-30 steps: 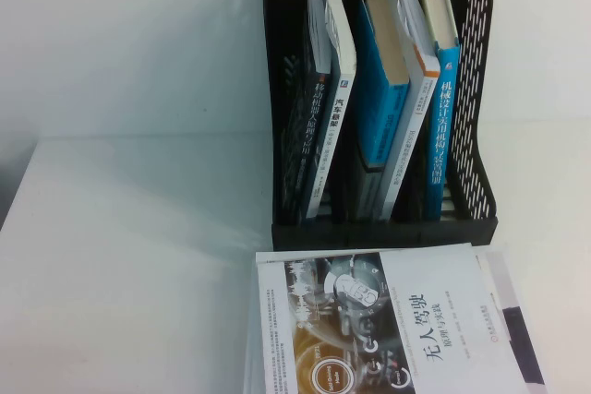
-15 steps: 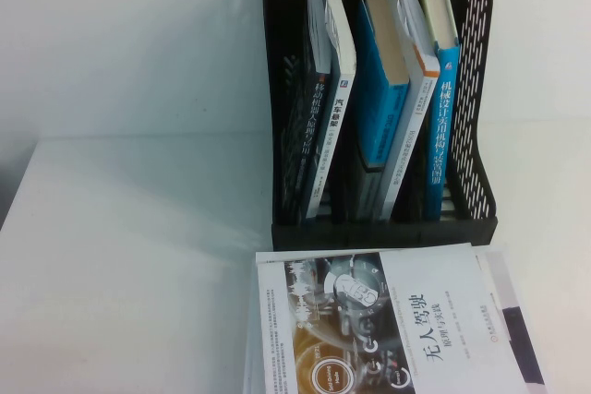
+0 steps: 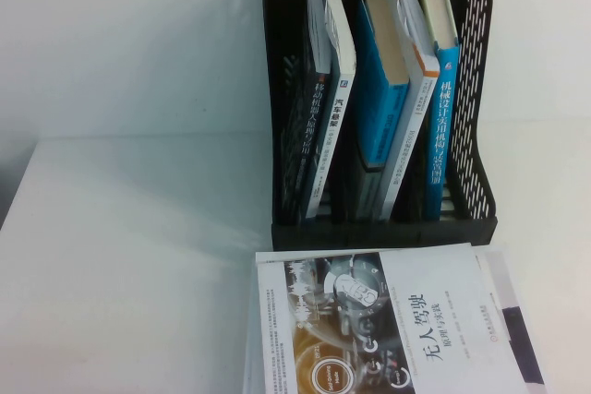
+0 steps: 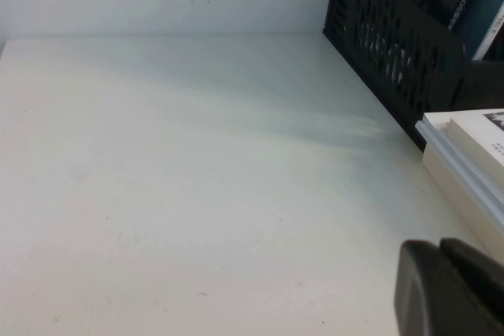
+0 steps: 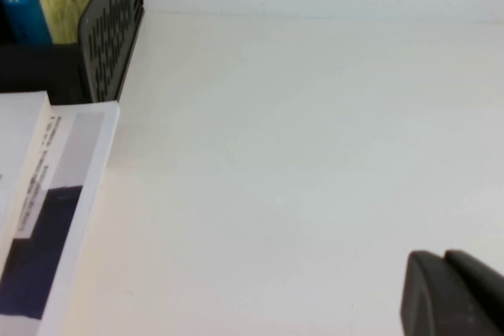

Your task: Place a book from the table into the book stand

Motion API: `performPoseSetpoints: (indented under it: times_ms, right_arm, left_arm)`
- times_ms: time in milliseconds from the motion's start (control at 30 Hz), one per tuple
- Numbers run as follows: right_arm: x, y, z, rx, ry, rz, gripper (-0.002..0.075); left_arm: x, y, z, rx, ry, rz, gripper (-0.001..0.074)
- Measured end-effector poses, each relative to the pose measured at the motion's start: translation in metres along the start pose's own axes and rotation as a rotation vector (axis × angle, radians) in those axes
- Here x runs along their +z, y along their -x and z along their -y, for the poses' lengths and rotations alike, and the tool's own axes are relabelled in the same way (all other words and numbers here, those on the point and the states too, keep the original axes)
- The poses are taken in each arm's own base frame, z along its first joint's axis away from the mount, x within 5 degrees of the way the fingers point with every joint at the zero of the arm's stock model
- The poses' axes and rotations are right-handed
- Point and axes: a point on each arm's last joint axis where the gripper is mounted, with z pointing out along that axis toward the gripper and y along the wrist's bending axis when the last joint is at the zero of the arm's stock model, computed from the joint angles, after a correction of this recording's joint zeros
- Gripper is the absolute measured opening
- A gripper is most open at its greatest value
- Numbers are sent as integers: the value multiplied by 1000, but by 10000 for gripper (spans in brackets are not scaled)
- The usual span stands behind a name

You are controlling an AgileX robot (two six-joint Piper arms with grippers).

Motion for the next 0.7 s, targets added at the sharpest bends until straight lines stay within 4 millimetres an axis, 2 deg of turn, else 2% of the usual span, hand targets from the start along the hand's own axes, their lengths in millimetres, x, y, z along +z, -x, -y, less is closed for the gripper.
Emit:
performPoseSetpoints:
  times_ms: [400,500,700]
  right_arm:
    - [1,3,-2,34,17,51,-3]
    - [-1,15,-4,114,48,181,-3]
    - [-10,41,0,357,86,487,-3]
  left_arm:
    - [0,2,0,-18,-4,22,-4]
    - [0,8,0,-123,-10,90,-4]
    - [-3,24,0,-562,-77,261,-4]
